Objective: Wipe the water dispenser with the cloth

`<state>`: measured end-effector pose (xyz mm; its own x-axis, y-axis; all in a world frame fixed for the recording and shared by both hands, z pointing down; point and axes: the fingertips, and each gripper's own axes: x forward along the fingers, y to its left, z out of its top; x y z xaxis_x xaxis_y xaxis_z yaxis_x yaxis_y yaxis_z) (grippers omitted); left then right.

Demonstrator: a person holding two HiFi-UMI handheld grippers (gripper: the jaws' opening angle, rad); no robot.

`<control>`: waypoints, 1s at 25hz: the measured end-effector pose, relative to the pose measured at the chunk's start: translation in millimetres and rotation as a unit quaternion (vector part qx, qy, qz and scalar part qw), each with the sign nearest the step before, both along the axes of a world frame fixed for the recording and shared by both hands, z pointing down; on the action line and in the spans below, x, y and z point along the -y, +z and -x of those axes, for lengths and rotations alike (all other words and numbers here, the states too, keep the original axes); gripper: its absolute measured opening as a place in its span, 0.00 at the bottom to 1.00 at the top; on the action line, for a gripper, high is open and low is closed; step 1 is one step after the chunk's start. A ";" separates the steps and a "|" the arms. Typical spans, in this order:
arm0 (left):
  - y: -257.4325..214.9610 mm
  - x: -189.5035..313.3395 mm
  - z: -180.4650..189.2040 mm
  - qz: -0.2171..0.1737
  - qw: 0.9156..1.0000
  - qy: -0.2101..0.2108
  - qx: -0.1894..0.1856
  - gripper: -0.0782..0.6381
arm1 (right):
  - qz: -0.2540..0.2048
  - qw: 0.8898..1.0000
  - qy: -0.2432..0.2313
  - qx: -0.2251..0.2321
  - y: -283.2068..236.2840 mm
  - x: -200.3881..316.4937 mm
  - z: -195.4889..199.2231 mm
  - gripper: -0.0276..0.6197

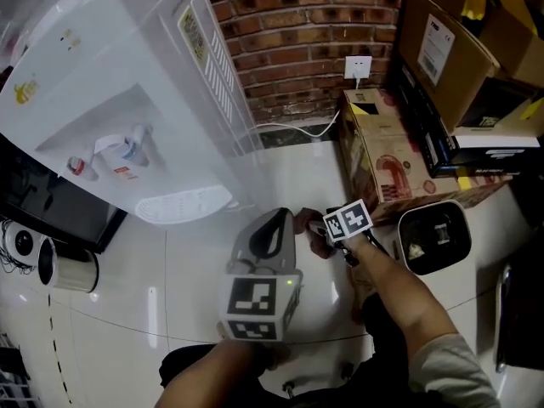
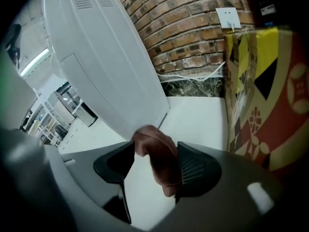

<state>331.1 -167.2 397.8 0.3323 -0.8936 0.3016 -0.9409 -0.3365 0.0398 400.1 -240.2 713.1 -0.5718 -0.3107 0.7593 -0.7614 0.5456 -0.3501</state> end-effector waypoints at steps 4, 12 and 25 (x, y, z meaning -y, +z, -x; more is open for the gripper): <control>-27.9 -0.3 21.2 -0.023 0.999 -0.014 -0.020 0.11 | -0.056 0.997 -0.013 0.053 -92.1 -2.5 0.5 0.49; -119.1 -4.2 71.7 -0.110 0.990 -0.030 -0.080 0.11 | -0.355 0.906 0.074 0.220 -425.8 -45.9 -44.1 0.08; -93.8 -32.1 58.4 -0.094 0.995 0.002 -0.034 0.11 | -0.445 0.890 -0.011 0.104 -428.8 -120.2 11.5 0.06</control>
<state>272.7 -135.0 304.0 0.3492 -0.9310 0.1060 -0.9370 -0.3470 0.0395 388.6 -120.0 284.3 -0.6849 -0.7223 0.0959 -0.7160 0.6916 0.0949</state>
